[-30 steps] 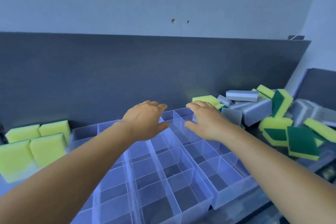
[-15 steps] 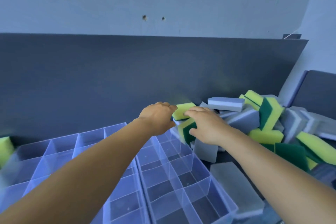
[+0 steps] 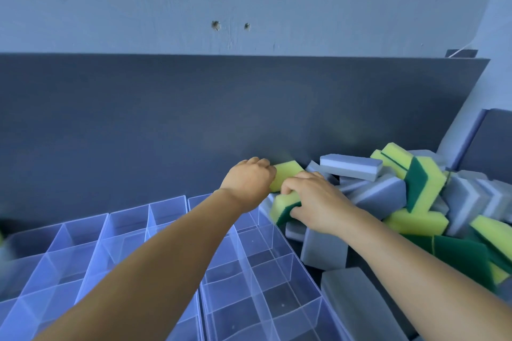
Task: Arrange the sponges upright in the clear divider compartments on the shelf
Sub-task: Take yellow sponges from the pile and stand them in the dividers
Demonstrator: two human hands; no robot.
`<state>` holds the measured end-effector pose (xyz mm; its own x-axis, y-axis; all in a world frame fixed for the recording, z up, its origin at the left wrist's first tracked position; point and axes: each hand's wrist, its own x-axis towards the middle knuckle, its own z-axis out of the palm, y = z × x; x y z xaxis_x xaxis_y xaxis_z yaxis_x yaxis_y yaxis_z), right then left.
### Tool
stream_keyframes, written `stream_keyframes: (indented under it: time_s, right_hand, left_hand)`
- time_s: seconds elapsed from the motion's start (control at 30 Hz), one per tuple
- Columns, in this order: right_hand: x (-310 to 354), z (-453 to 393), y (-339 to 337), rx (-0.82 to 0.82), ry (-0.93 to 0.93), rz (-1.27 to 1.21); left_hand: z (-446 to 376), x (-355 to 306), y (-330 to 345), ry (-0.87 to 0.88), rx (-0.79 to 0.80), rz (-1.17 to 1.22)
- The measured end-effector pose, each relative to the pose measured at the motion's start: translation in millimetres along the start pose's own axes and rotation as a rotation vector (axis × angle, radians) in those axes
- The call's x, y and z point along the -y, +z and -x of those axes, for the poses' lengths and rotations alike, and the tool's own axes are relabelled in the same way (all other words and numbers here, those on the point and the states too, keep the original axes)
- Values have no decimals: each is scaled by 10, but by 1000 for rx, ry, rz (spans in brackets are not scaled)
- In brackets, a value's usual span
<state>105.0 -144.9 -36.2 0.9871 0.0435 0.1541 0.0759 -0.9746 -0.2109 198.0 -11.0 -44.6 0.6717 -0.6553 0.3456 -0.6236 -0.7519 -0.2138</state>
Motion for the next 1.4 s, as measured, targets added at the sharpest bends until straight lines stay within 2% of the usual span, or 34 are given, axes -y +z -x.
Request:
stream_keyframes:
  time_s: [0.13, 0.37, 0.53, 0.63, 0.77, 0.87, 1.0, 1.07, 1.13, 1.23, 1.4]
  right_hand:
    - [-36, 55, -61, -107, 16, -52]
    - [63, 119, -75, -401, 49, -174]
    - [444, 109, -98, -432, -14, -358]
    - [776, 97, -78, -419, -79, -457]
    - [1261, 84, -33, -288, -130, -613]
    - [1661, 106, -6, -211, -176, -711]
    - [2153, 140, 36, -178, -258, -697]
    - [2405, 167, 75, -143, -274, -682]
    - [2638, 204, 123, -112, -277, -624]
    - [2981, 264, 210, -86, -286, -510]
    - [3479, 303, 346, -13, -322, -547]
  left_hand:
    - [53, 14, -57, -48, -58, 64]
    - [482, 300, -399, -87, -95, 245]
    - [936, 476, -668, -109, -51, 391]
    - [1242, 648, -814, -152, -90, 501]
    - [1736, 944, -1036, -221, -184, 617]
    - [2098, 1164, -1166, -373, -221, 688]
    - [2536, 1447, -1271, -578, -281, 876]
    - [2795, 1626, -1336, -616, -268, 933]
    - [3025, 1774, -1407, -622, -185, 911]
    - [3278, 1981, -1454, -647, -123, 748]
    - [3636, 2237, -1473, -752, -66, 637]
